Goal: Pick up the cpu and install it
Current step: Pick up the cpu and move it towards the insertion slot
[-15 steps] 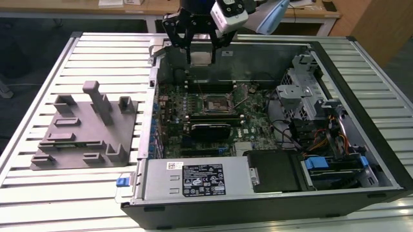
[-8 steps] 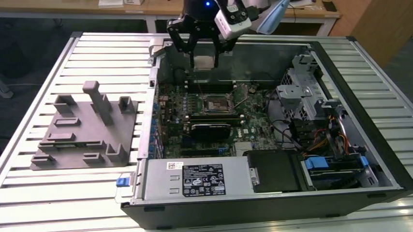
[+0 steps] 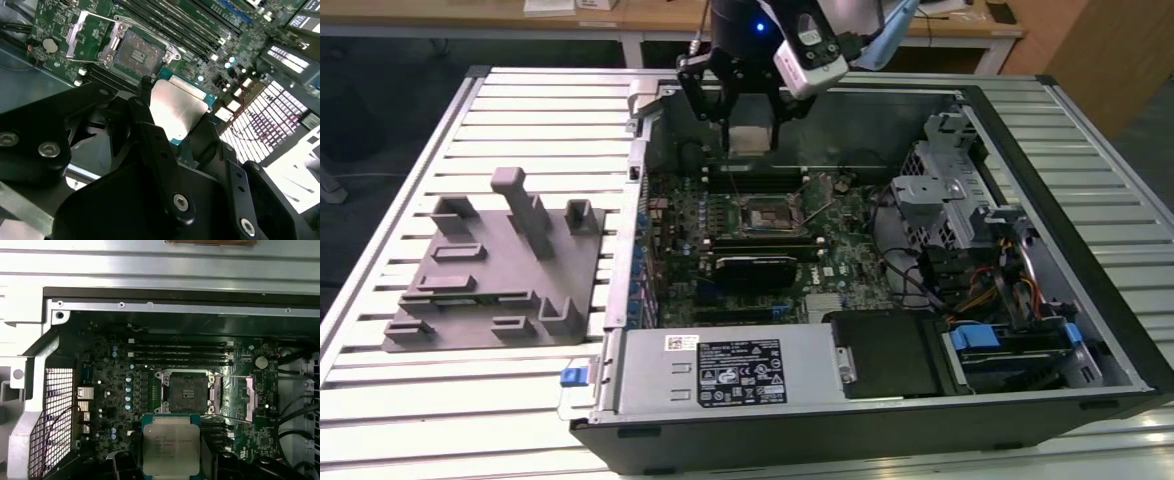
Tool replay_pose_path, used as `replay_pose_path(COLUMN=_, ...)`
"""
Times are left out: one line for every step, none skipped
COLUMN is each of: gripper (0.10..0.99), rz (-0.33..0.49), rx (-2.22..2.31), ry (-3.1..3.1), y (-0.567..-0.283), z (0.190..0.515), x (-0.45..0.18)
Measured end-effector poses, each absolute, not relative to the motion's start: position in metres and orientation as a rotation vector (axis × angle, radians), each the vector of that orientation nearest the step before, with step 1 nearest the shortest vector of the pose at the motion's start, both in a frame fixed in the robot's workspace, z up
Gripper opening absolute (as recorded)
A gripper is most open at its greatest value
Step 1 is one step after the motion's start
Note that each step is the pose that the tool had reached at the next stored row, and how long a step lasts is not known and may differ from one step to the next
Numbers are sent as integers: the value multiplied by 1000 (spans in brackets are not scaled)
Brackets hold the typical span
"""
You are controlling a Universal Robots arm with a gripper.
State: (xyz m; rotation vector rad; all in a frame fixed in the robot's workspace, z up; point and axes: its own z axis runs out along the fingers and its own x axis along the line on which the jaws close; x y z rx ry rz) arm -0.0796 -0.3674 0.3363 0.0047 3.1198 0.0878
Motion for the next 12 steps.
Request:
replay_pose_path(gripper=545, rz=88, rx=5, ry=3120, y=-367, z=335, x=-78)
replay_pose_path(gripper=545, rz=88, rx=5, ry=3120, y=-367, z=333, x=-77)
replay_pose_path(gripper=545, rz=88, rx=5, ry=3120, y=-367, z=331, x=-75)
replay_pose_path(gripper=545, rz=88, rx=5, ry=3120, y=-367, z=329, x=-73)
replay_pose_path(gripper=545, rz=88, rx=5, ry=3120, y=-367, z=327, x=-71)
replay_pose_path(gripper=545, rz=88, rx=5, ry=3120, y=-367, z=326, x=-70)
replay_pose_path(gripper=545, rz=88, rx=5, ry=3120, y=-367, z=324, x=-67)
replay_pose_path(gripper=545, rz=88, rx=5, ry=3120, y=-367, z=323, x=-65)
replay_pose_path(gripper=545, rz=88, rx=5, ry=3120, y=-367, z=321, x=-63)
replay_pose_path(gripper=545, rz=88, rx=5, ry=3120, y=-367, z=319, x=-61)
replay_pose_path(gripper=545, rz=88, rx=5, ry=3120, y=-367, z=318, x=-59)
replay_pose_path(gripper=545, rz=88, rx=5, ry=3120, y=-367, z=316, x=-57)
